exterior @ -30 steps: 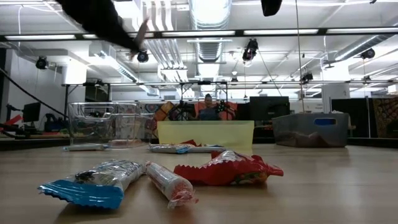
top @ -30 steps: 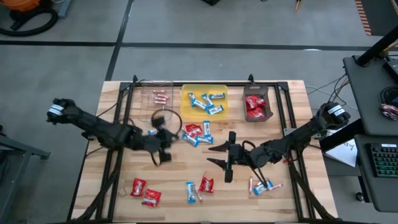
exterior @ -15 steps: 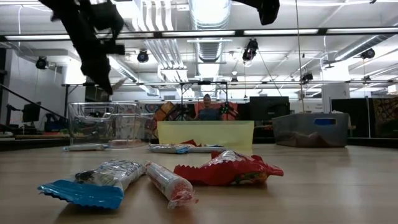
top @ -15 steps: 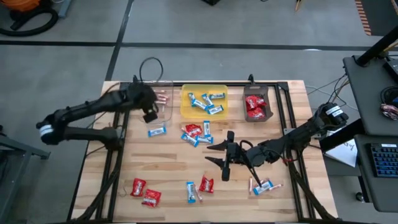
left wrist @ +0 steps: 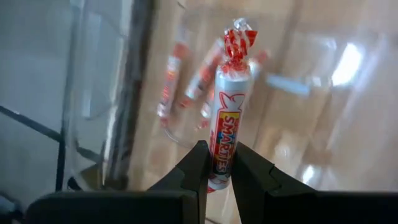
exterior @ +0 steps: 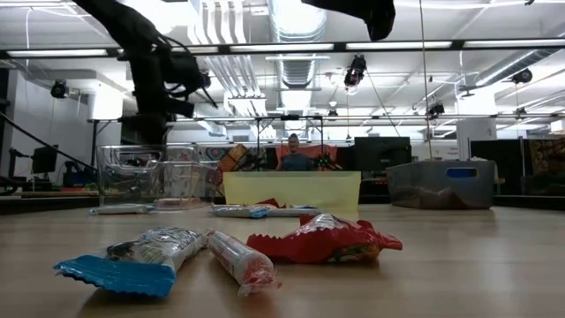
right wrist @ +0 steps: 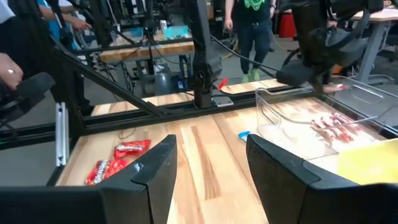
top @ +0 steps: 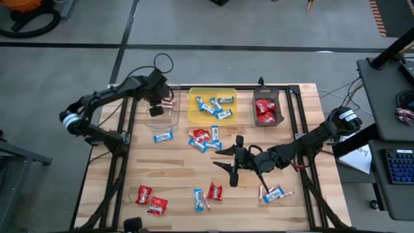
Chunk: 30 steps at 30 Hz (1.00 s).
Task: Sort candy
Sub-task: Put the orange candy into the transparent bin, then put the white chocolate into the yellow bin
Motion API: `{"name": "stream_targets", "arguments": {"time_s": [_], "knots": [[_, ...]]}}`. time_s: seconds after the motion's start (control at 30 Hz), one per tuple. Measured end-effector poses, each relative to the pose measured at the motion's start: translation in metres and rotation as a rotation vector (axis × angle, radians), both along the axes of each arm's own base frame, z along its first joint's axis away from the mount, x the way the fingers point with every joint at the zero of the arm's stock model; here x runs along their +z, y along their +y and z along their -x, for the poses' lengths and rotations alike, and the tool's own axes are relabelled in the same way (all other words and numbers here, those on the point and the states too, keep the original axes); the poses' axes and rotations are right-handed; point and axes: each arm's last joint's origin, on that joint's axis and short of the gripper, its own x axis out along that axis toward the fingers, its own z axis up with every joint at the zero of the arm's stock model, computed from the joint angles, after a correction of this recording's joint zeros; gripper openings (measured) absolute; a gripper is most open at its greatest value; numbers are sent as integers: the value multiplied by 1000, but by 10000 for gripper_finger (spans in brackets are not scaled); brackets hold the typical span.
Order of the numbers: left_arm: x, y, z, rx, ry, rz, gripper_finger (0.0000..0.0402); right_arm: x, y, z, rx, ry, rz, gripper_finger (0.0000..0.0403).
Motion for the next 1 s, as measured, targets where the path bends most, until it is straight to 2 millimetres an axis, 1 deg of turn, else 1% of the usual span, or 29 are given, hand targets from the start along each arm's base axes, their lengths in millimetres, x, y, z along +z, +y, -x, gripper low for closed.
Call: {"name": "stream_targets", "arguments": {"time_s": [0.17, 0.4, 0.7, 0.83, 1.0], "knots": [[-16, 5, -5, -89, 145, 113, 38, -6, -2, 0, -10, 48, -17, 185], [-44, 13, -13, -109, 219, 202, 38, -8, -2, 1, -11, 71, -13, 185], [-66, 24, -26, -84, 229, 275, 41, -9, -2, 1, -11, 75, -10, 185], [-74, 23, -28, -105, 204, 353, 56, -9, -2, 1, -10, 77, -5, 185], [-76, 23, -28, -105, 218, 367, 79, -9, -2, 1, -10, 77, -4, 185]]}}
